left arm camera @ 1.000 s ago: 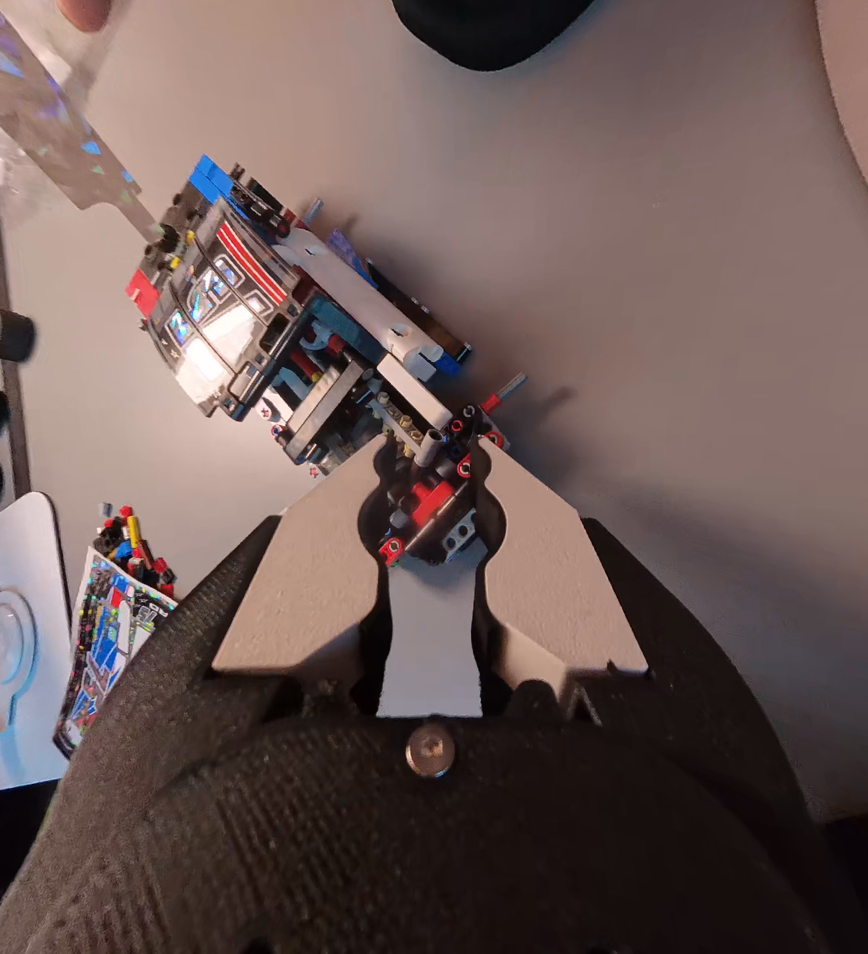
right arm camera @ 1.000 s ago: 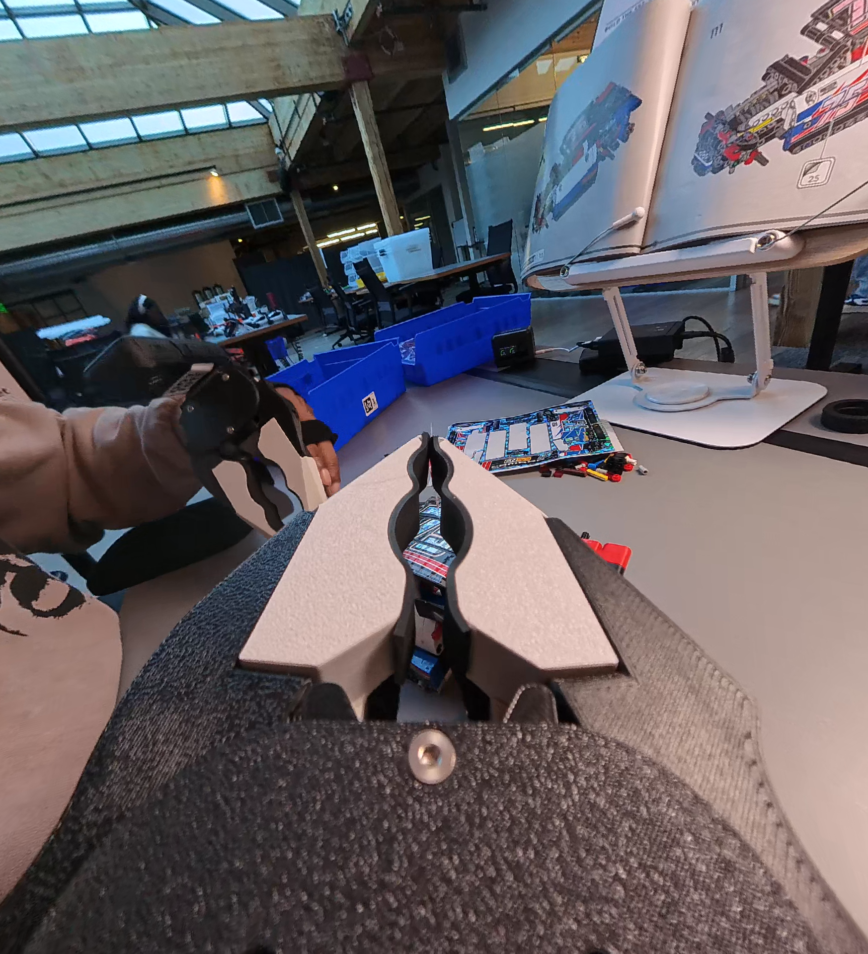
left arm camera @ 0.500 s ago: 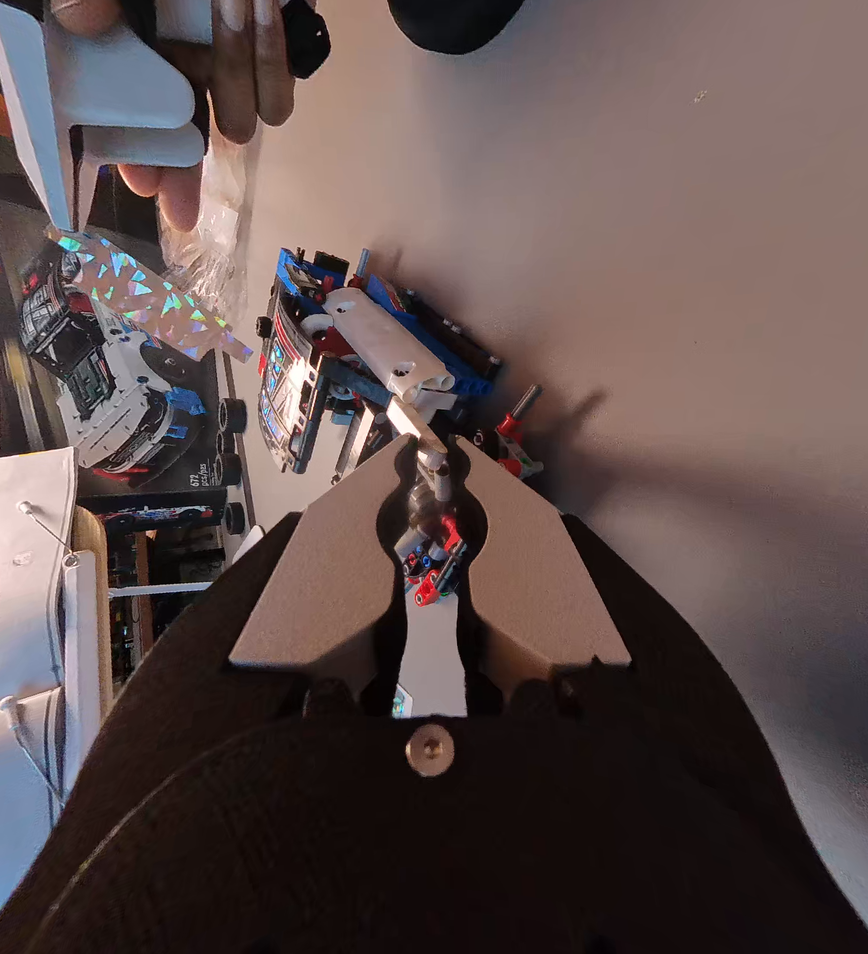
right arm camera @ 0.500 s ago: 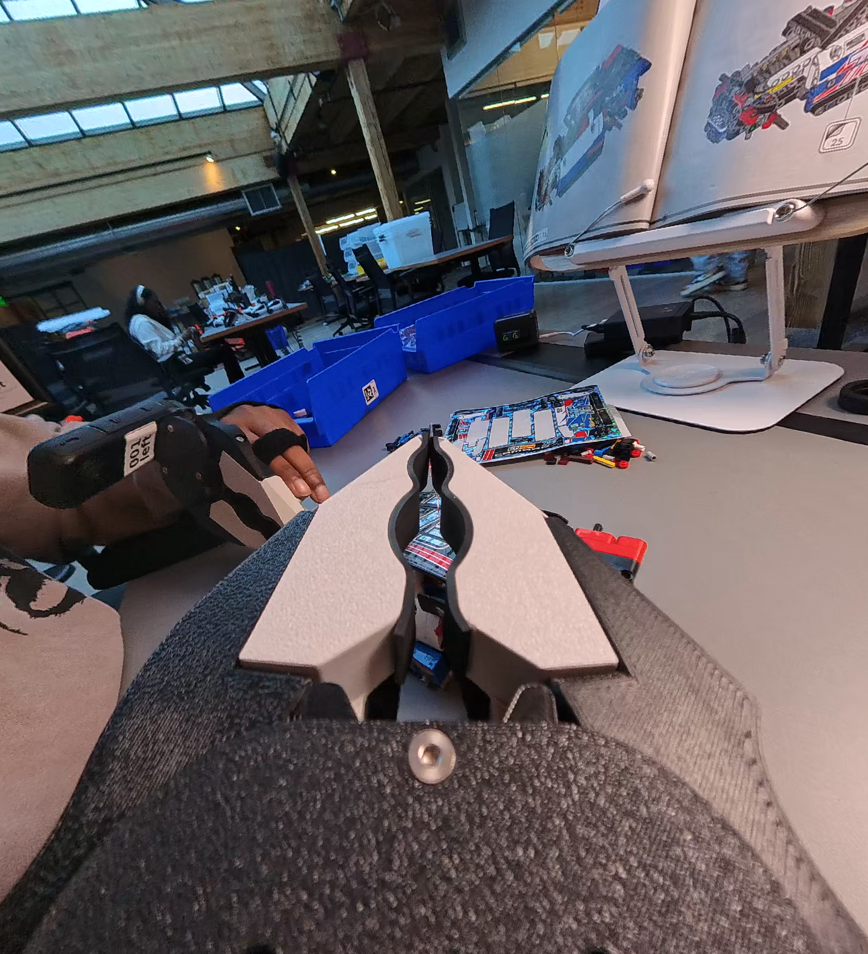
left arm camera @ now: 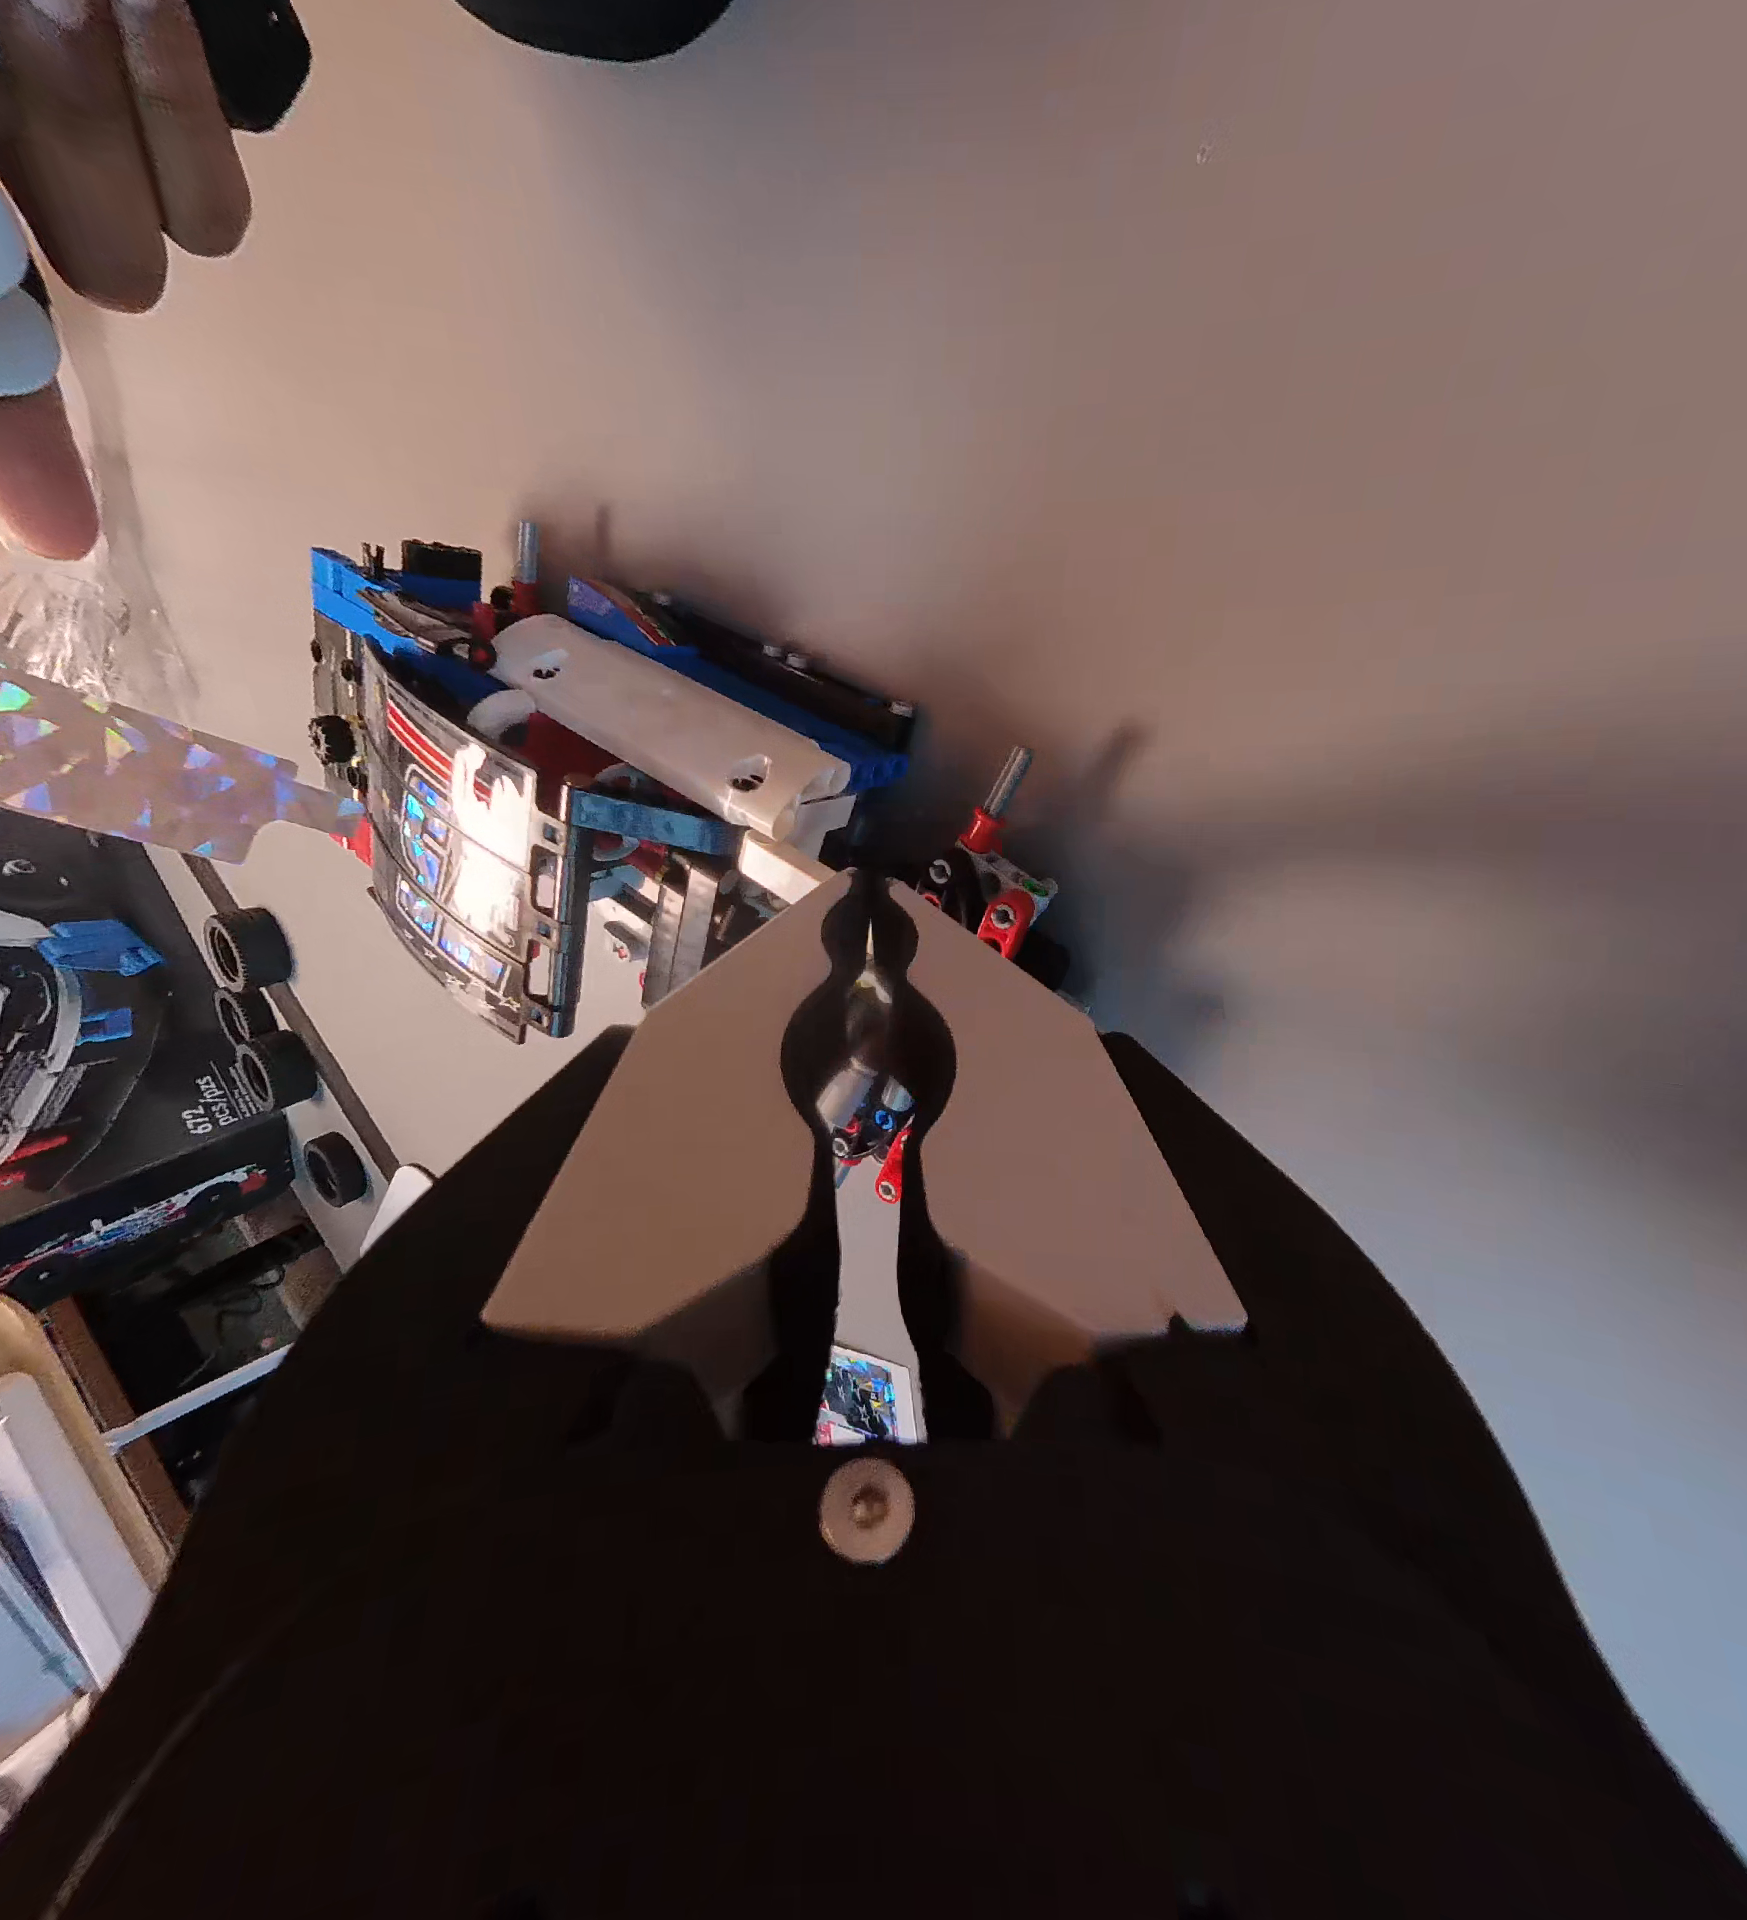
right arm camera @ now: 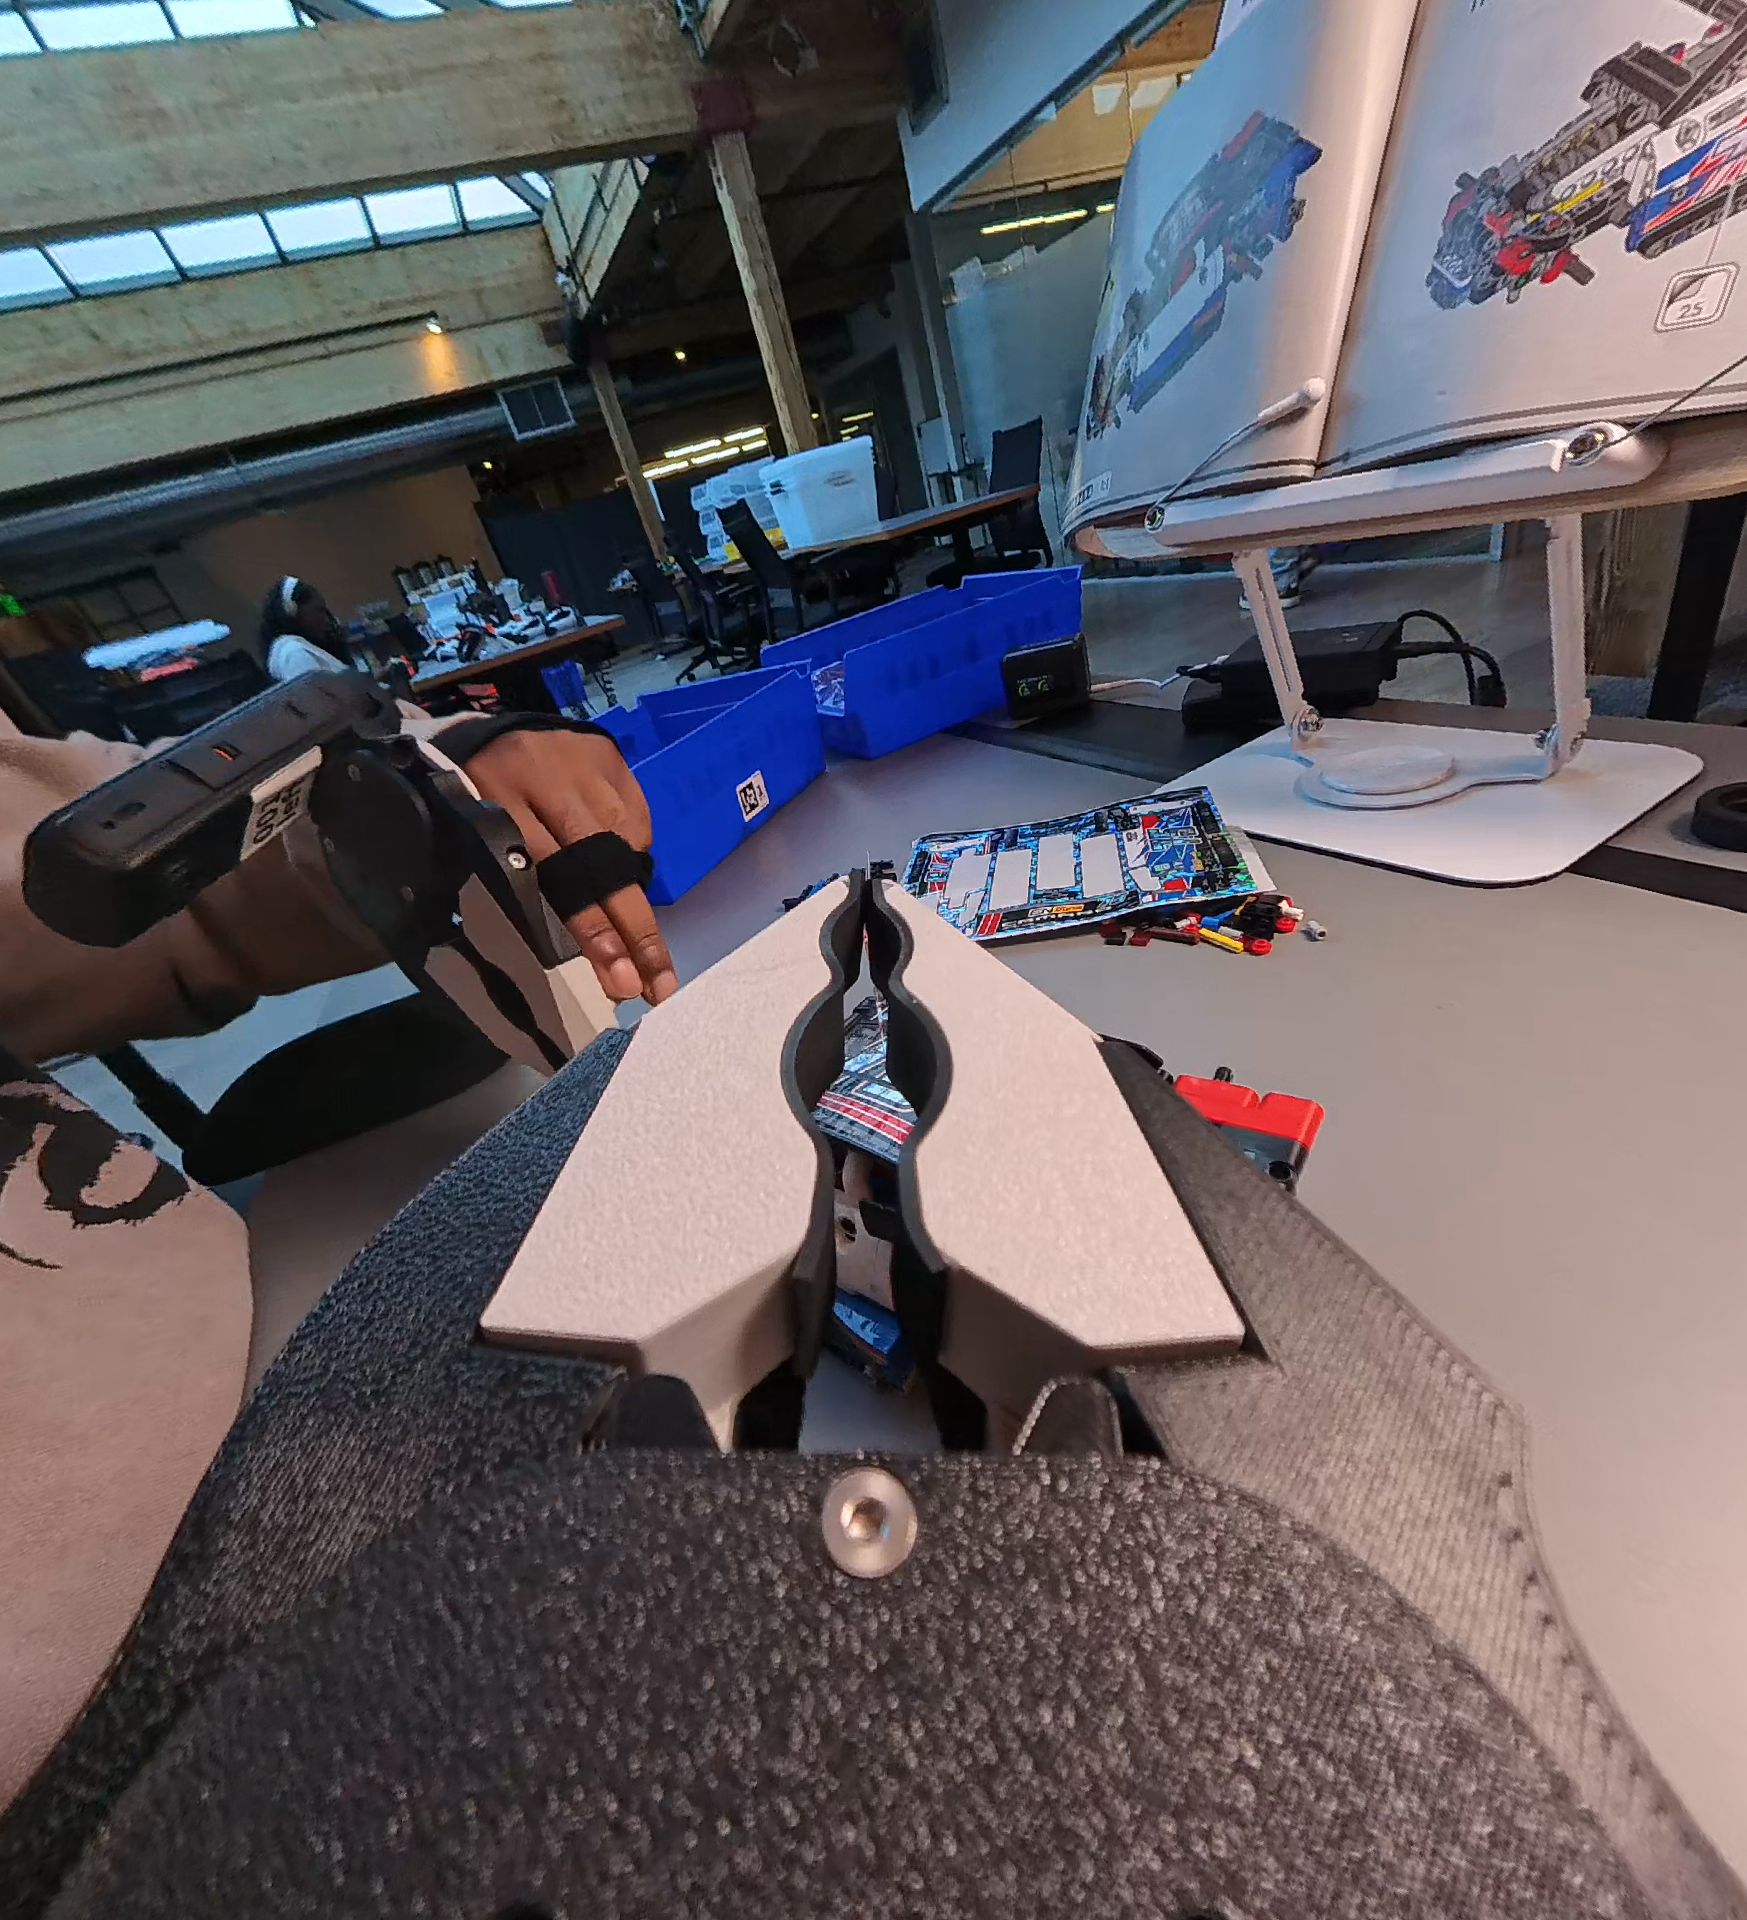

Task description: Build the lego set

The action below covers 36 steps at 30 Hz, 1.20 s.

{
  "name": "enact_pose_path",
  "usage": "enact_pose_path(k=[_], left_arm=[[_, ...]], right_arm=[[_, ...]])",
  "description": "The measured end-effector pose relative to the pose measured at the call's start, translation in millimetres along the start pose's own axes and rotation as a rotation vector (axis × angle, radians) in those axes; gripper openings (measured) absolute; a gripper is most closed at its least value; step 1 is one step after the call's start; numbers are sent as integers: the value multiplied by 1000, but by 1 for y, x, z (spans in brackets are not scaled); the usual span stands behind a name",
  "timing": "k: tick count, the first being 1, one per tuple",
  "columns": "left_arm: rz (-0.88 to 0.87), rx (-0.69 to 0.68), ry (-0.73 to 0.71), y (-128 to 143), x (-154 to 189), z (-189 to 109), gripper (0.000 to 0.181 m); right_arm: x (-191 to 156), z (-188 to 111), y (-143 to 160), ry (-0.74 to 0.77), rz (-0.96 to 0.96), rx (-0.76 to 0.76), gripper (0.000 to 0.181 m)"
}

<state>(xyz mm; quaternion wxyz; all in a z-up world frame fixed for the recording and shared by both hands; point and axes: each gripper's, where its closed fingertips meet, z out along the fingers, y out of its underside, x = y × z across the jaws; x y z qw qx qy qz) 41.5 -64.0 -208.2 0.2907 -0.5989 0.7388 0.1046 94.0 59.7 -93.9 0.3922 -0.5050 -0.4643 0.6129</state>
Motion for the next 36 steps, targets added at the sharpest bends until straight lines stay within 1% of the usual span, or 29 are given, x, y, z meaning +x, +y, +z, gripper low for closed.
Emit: enact_pose_path(k=[3, 5, 8, 9, 11, 14, 15, 16, 17, 19, 22, 24, 26, 29, 33, 34, 36], left_arm=[[-4, 4, -8, 2, -4, 1, 0], [-38, 31, -22, 0, -4, 0, 12], [-107, 69, -77, 0, -6, -2, 22], [-153, 96, -94, 0, -7, -3, 25], [-307, 173, -121, 0, -10, -7, 33], [-621, 232, -116, 14, -10, -6, 59], [-698, 244, -128, 18, -9, -6, 64], [-747, 252, -143, 21, -6, -6, 70], [-781, 242, -164, 25, -4, -7, 72], [-824, 199, -194, 33, 3, -7, 78], [-904, 168, -222, 45, 11, -6, 79], [-884, 101, -249, 55, 17, -1, 79], [-856, 66, -249, 57, 22, 4, 76], [-953, 80, -259, 59, 17, 7, 69], [-1116, 93, -264, 65, 20, 8, 68], [-1152, 101, -268, 65, 21, 8, 65], [-1178, 107, -258, 64, 25, 11, 59]], right_arm=[[-1, -1, -2, -1, -6, 5, 0], [-1, -3, -3, -1, -9, 10, 0], [-1, -4, -5, -3, -7, 16, 0], [-1, -4, -5, -4, -7, 17, 0], [-1, -5, -6, -5, -9, 18, 0], [0, -7, -8, -2, -12, 27, 0], [0, -7, -9, 0, -10, 31, 0], [1, -8, -10, 1, -7, 33, 0], [1, -8, -10, 2, -5, 35, 0], [2, -8, -9, 3, -2, 34, 0], [2, -7, -7, -3, 1, 24, 0], [1, -5, -5, -6, 1, 18, 0], [0, -5, -4, -7, 1, 15, 0], [0, -5, -5, -6, 3, 19, 0], [0, -7, -8, -1, -1, 30, 0], [0, -8, -9, -2, 0, 33, 0], [0, -8, -8, -6, 5, 34, 0]])
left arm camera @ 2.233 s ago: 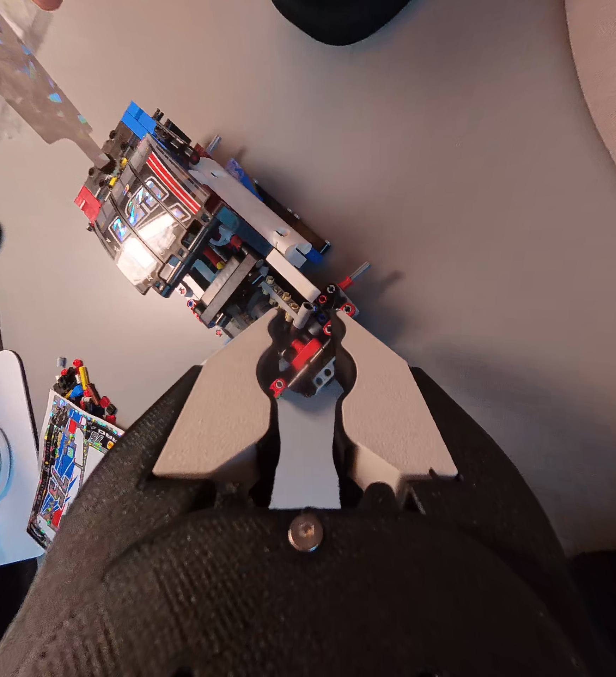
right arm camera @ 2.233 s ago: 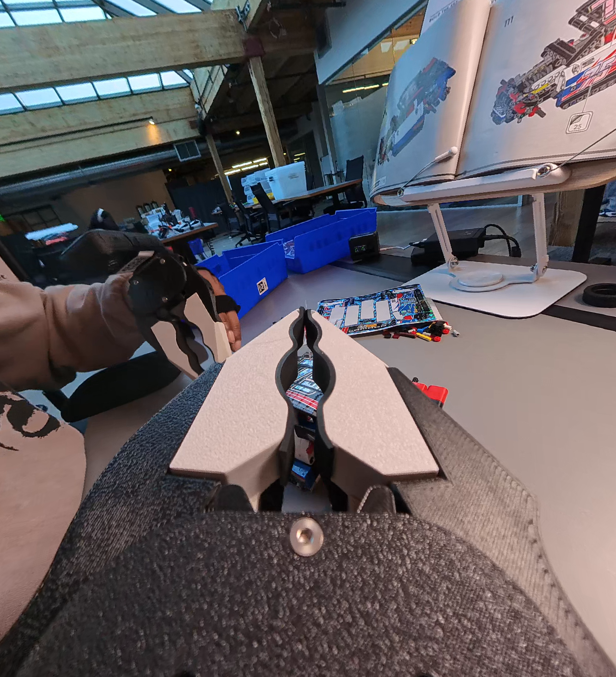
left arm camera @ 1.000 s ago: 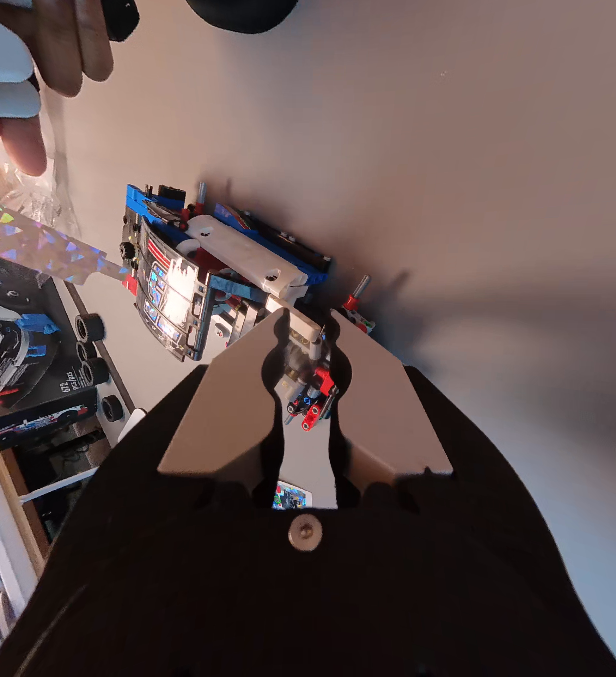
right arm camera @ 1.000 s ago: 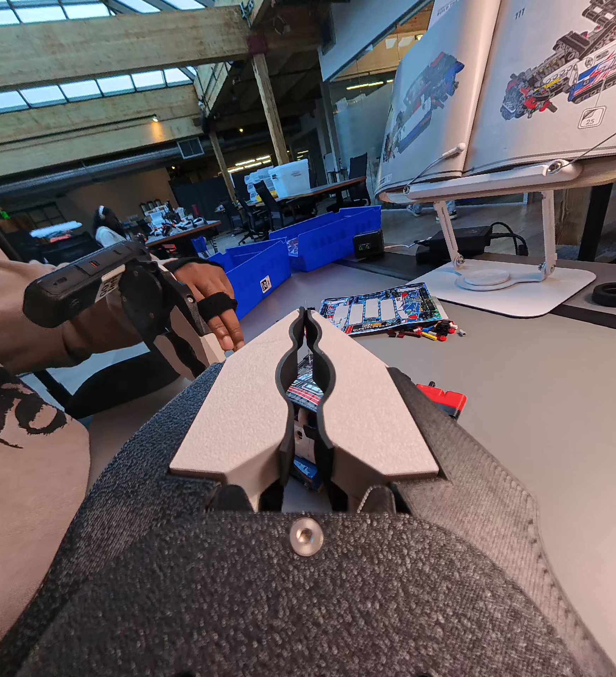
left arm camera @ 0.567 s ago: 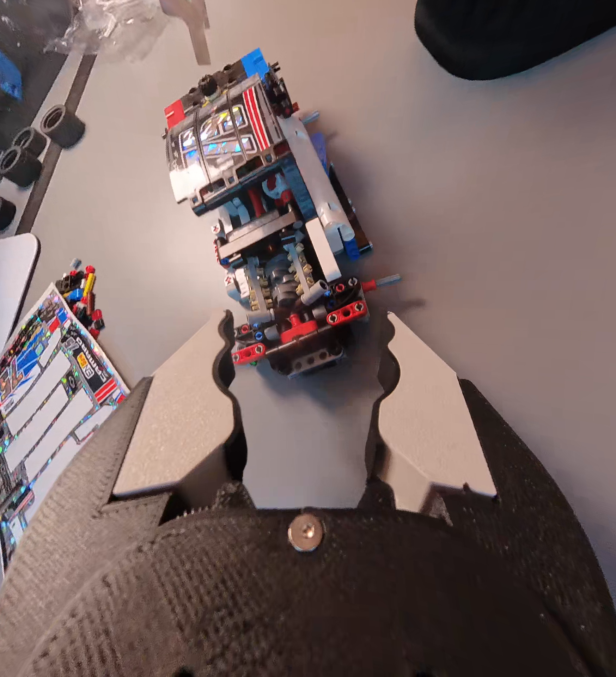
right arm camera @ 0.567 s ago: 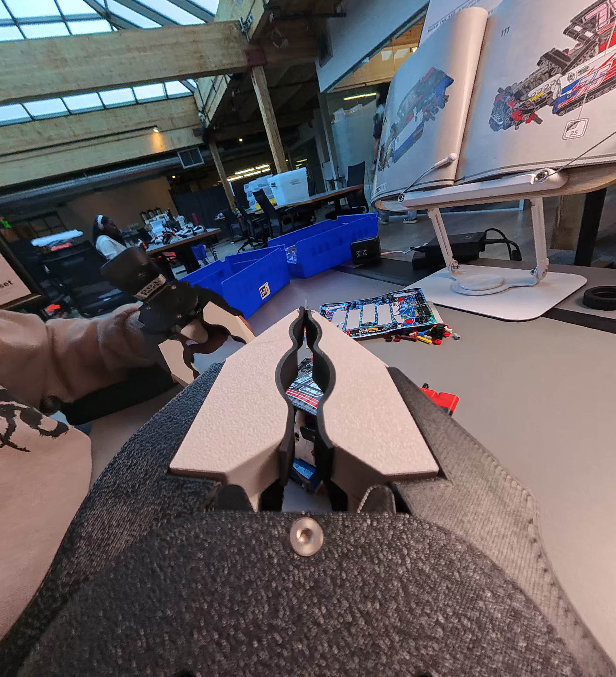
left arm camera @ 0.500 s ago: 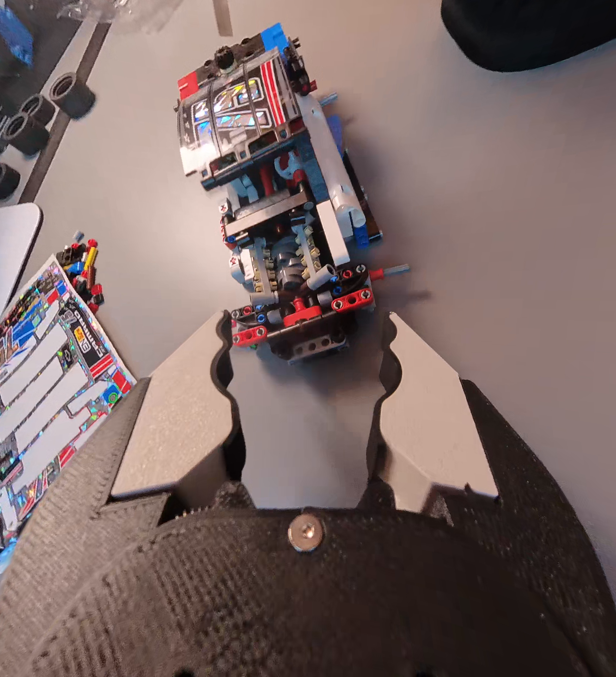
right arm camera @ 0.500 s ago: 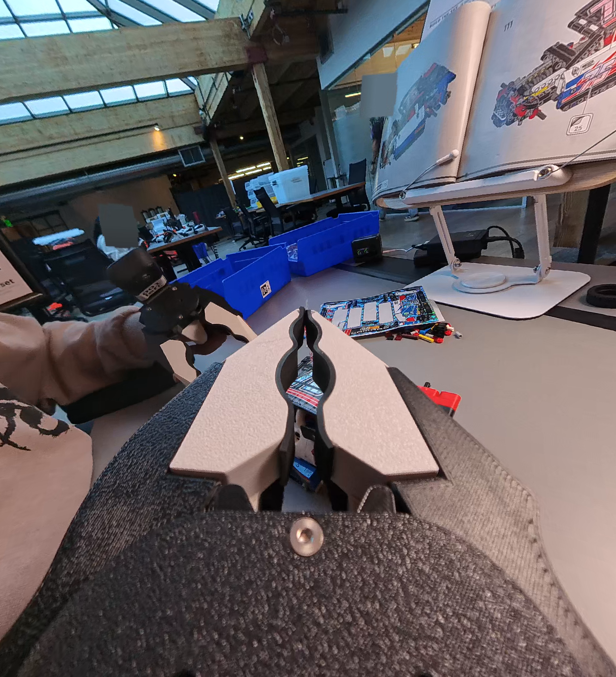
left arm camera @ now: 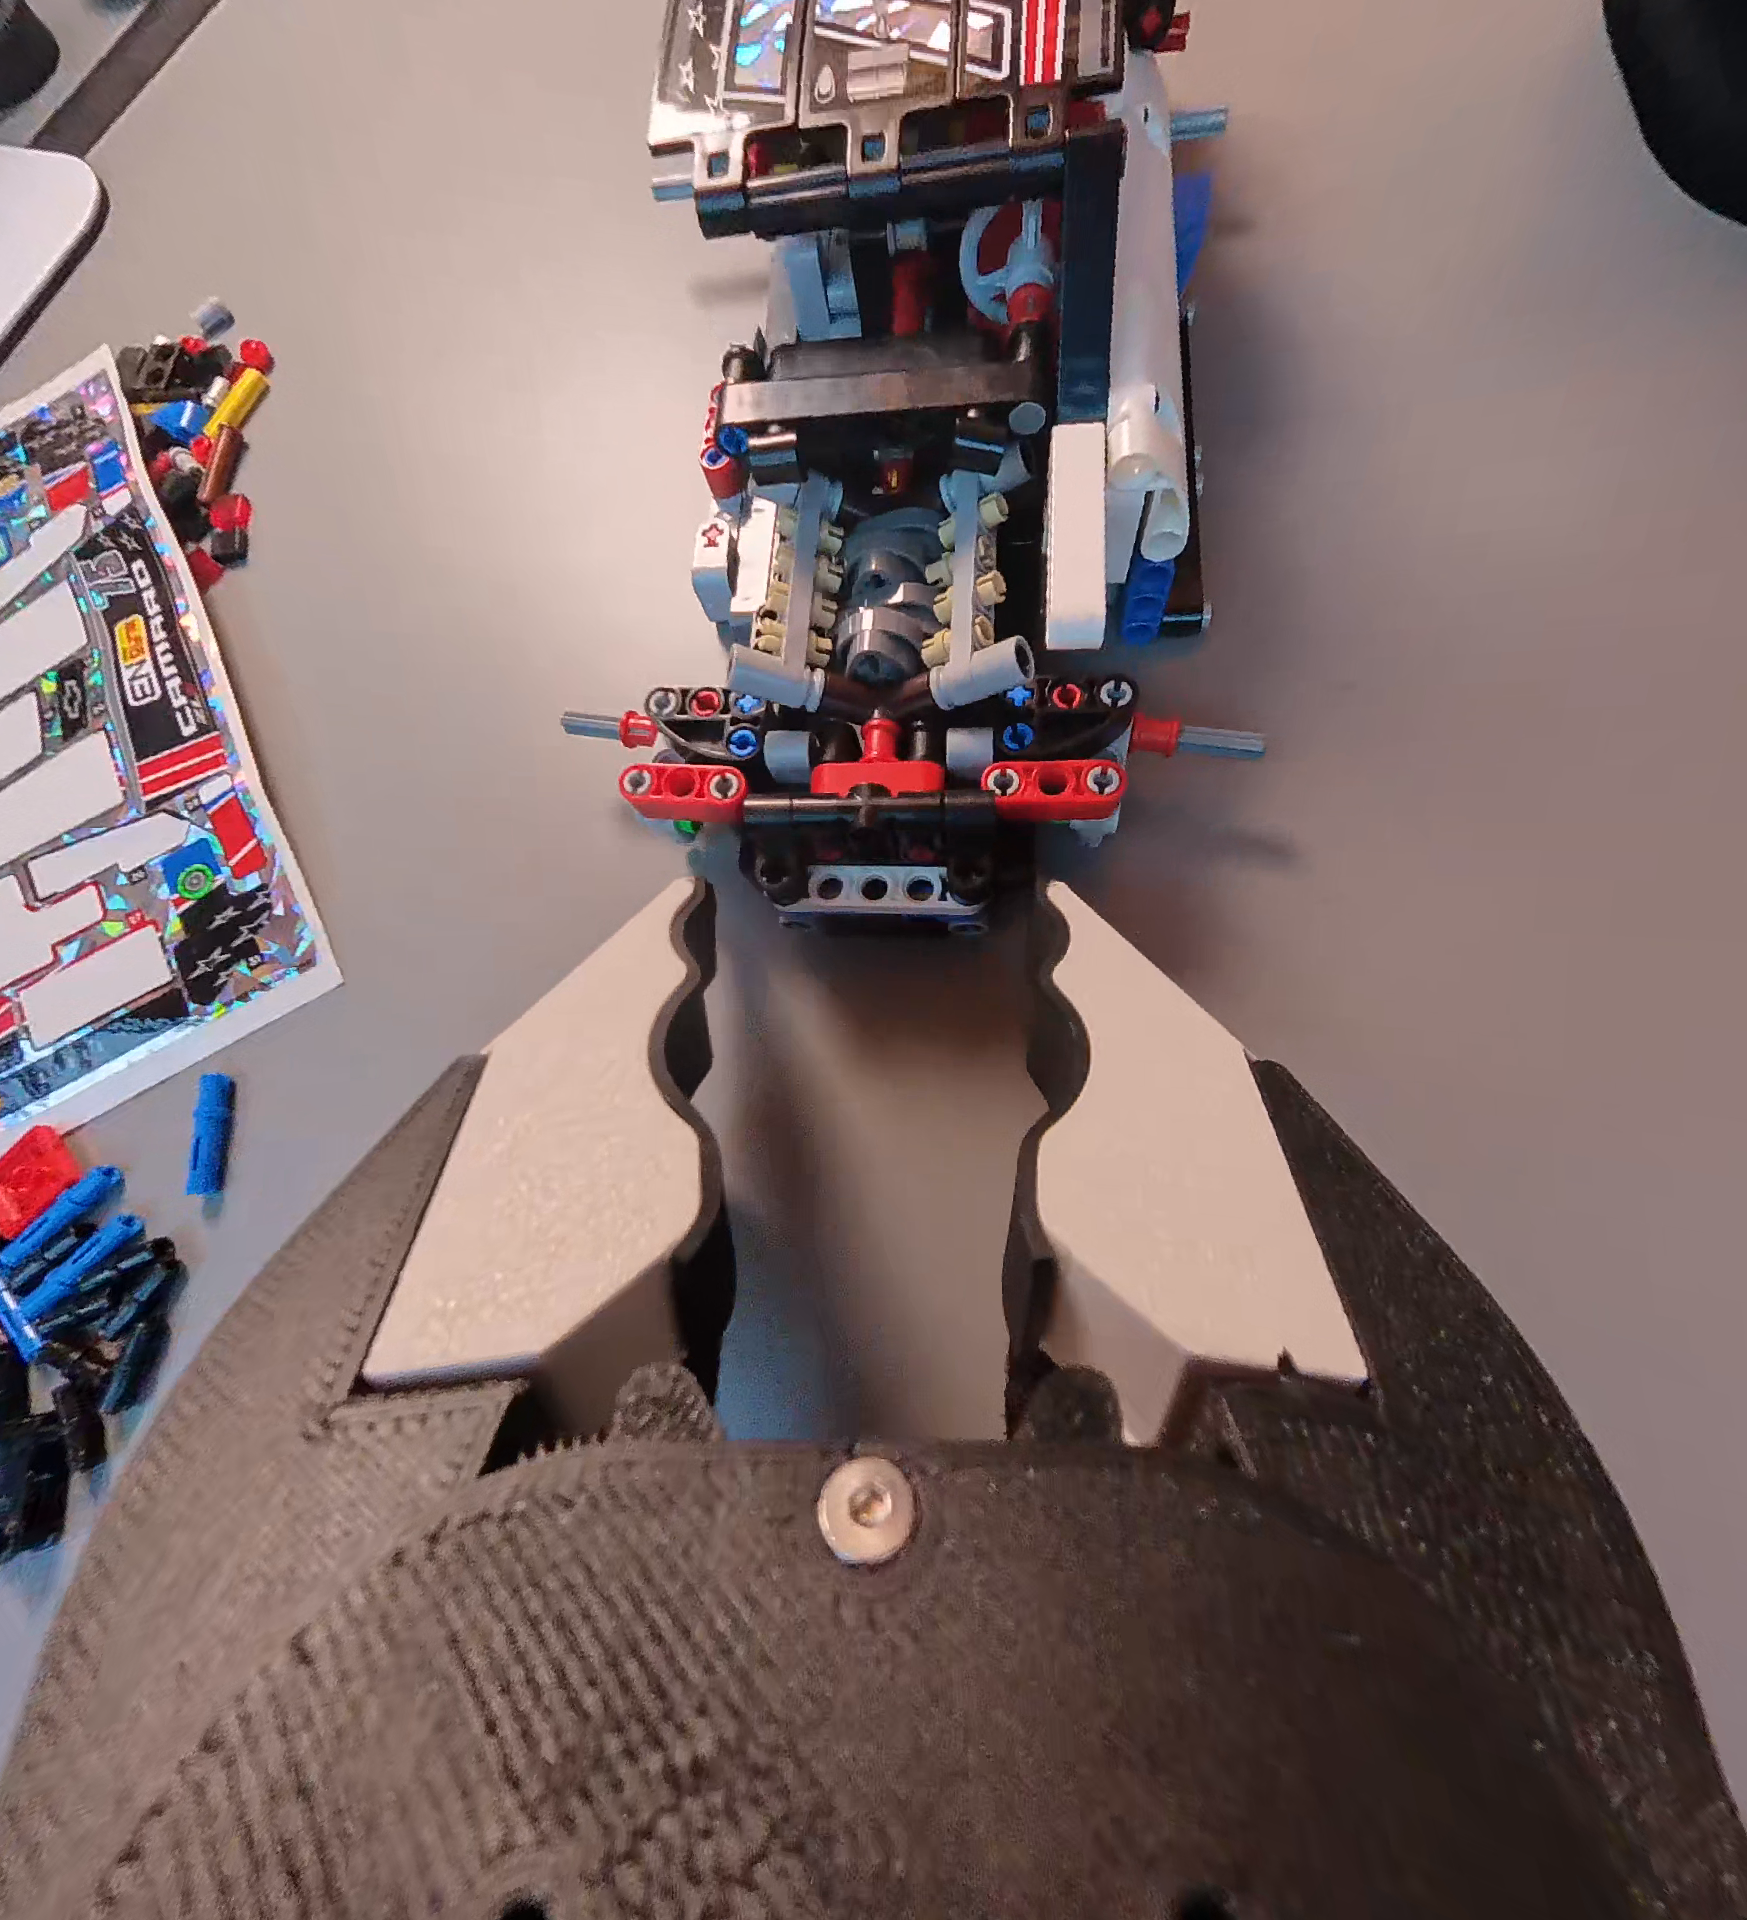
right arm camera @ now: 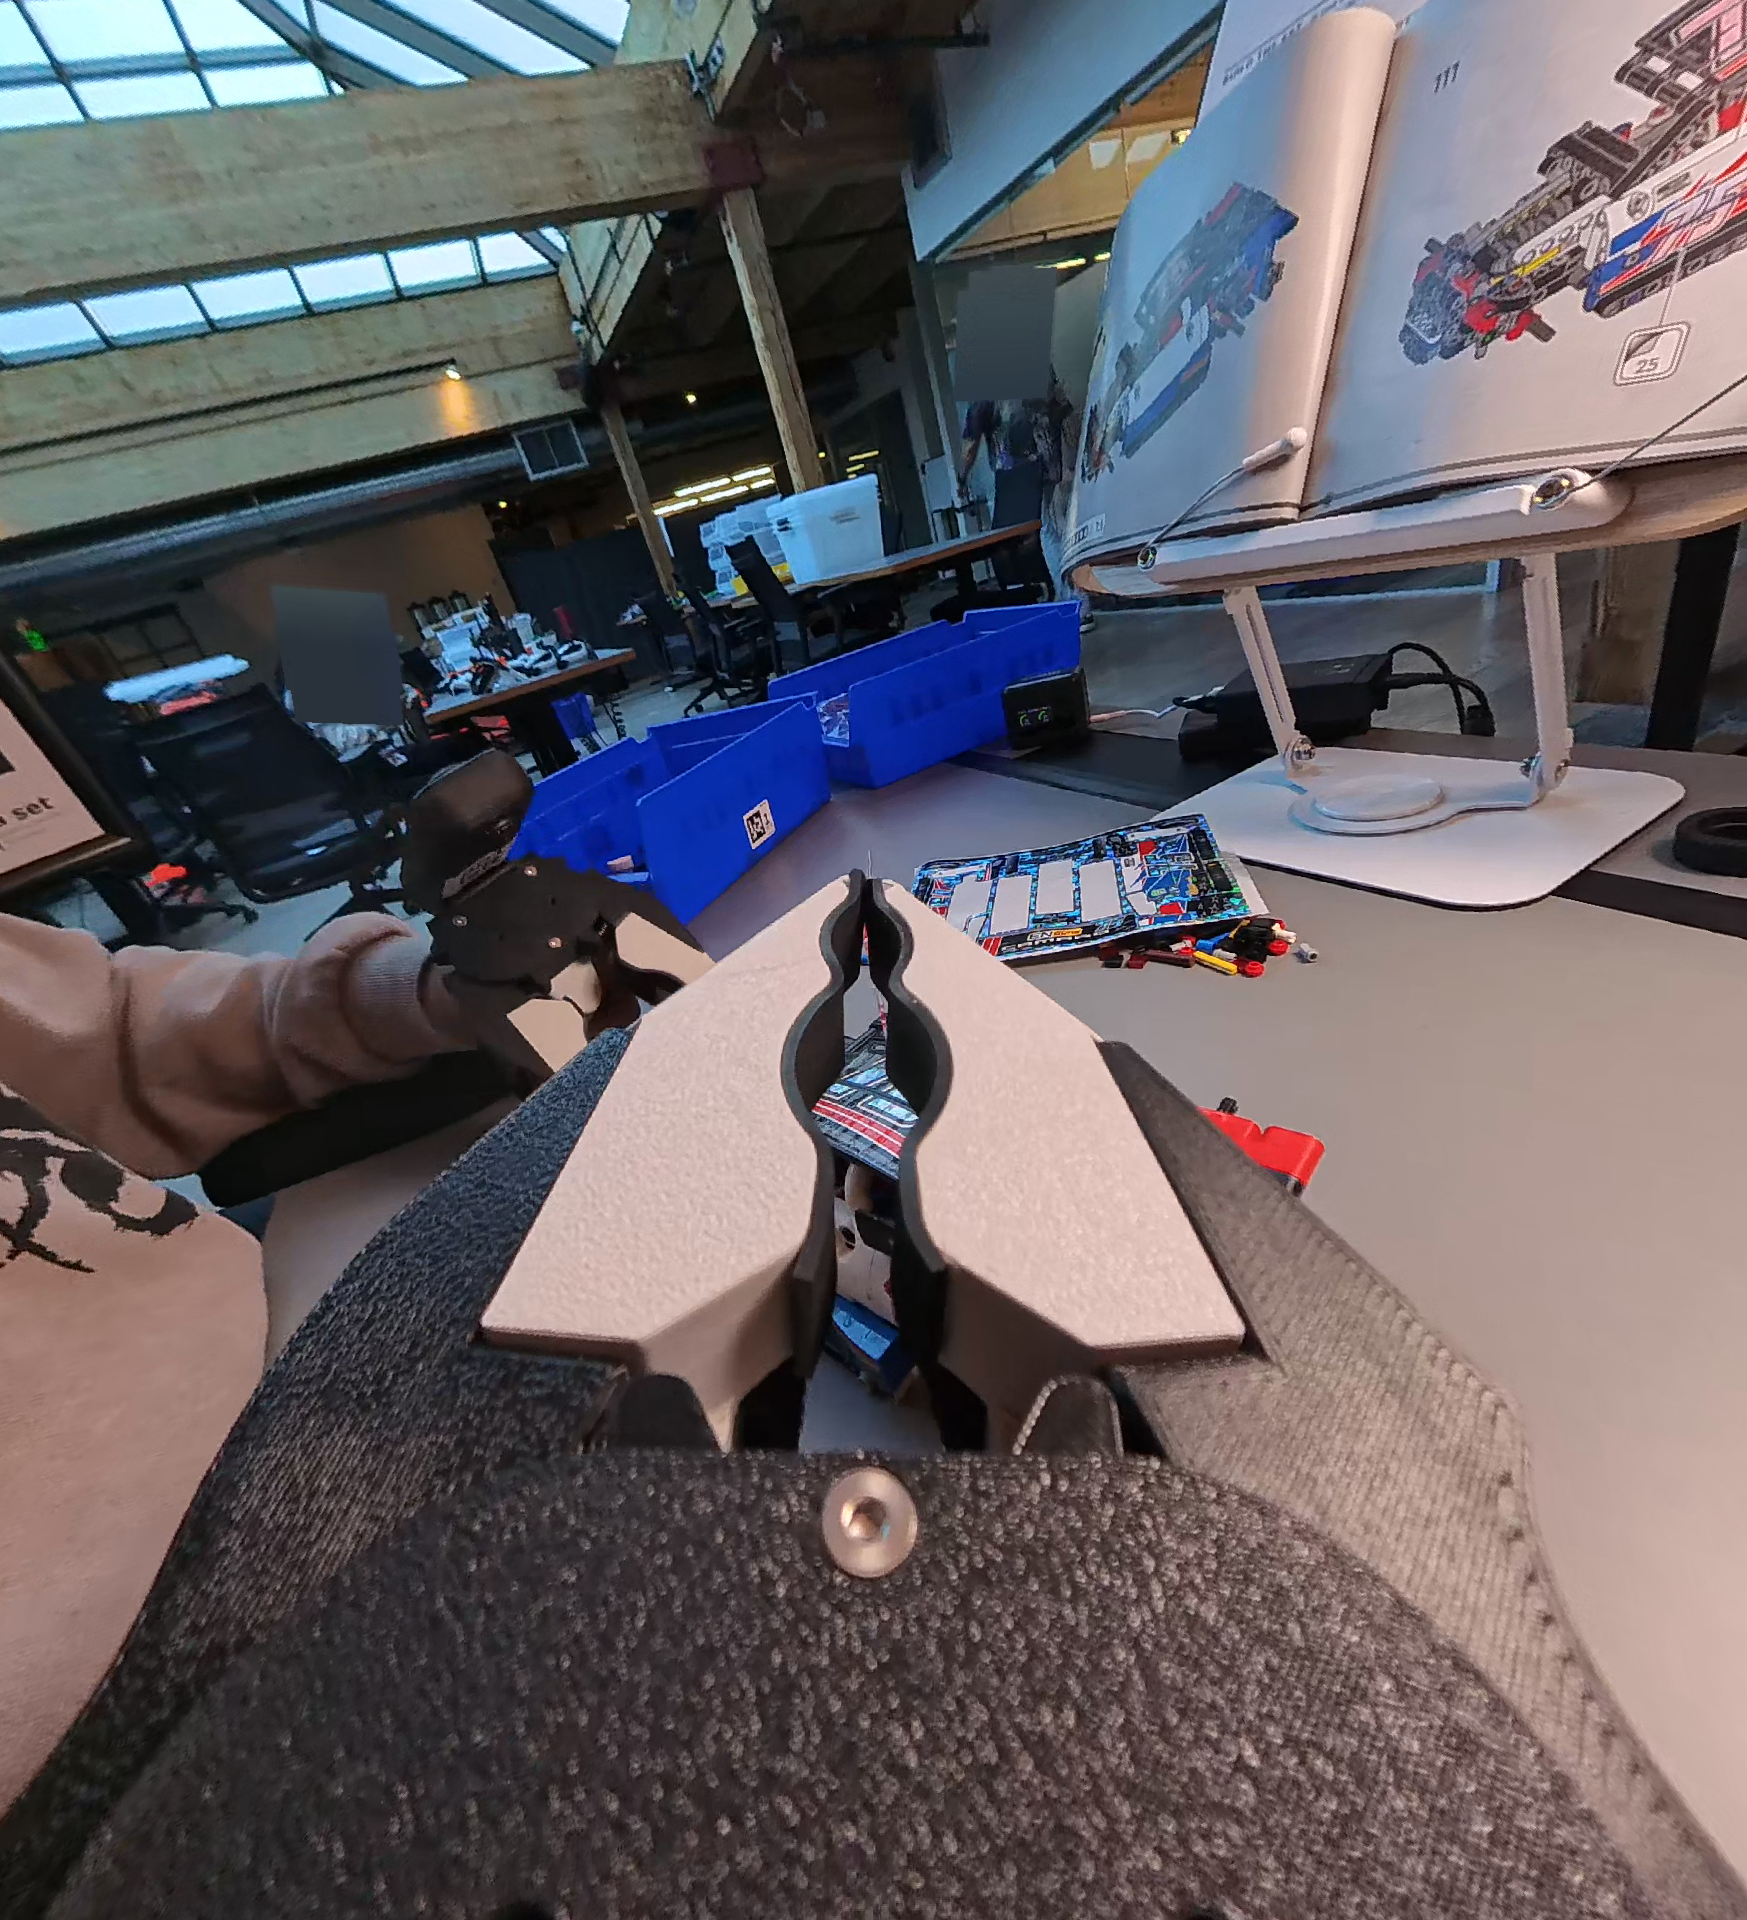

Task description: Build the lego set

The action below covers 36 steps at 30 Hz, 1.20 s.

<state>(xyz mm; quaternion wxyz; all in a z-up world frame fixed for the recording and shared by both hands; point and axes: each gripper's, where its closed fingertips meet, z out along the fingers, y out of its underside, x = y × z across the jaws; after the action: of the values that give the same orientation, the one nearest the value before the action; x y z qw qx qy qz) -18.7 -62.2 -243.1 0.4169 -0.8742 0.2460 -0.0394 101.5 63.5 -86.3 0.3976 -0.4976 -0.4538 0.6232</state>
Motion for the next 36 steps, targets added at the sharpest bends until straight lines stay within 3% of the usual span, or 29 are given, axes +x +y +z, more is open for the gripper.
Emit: enact_pose_path(k=[6, 10, 13, 22, 25, 27, 31, 33, 36], left_arm=[[47, -1, 36, -3, 1, 4, 50], [-62, 12, 142, -6, 6, 1, 39], [-161, 38, 191, -10, 5, -2, 38], [-134, 19, 211, -4, 4, -6, 38], [-108, -43, 211, 7, -1, -11, 40], [-108, -63, 249, 8, -1, -23, 62], [-111, 72, 262, -34, -3, -41, 73], [-41, 29, 226, -46, 6, -24, 91], [-4, -31, 209, -58, 20, 12, 103]], right_arm=[[-2, 3, 5, -15, 4, -18, 0], [-1, 2, 4, -15, 8, -12, 0], [1, 1, 3, -13, 12, -10, 0], [1, 0, 1, -7, 11, -1, 0], [1, -2, -1, -4, 7, 5, 0], [1, -3, -3, -1, 5, 12, 0], [2, -5, -7, -3, 6, 25, 0], [2, -5, -7, -6, 9, 24, 0], [0, -6, -8, -7, -4, 26, 0]])
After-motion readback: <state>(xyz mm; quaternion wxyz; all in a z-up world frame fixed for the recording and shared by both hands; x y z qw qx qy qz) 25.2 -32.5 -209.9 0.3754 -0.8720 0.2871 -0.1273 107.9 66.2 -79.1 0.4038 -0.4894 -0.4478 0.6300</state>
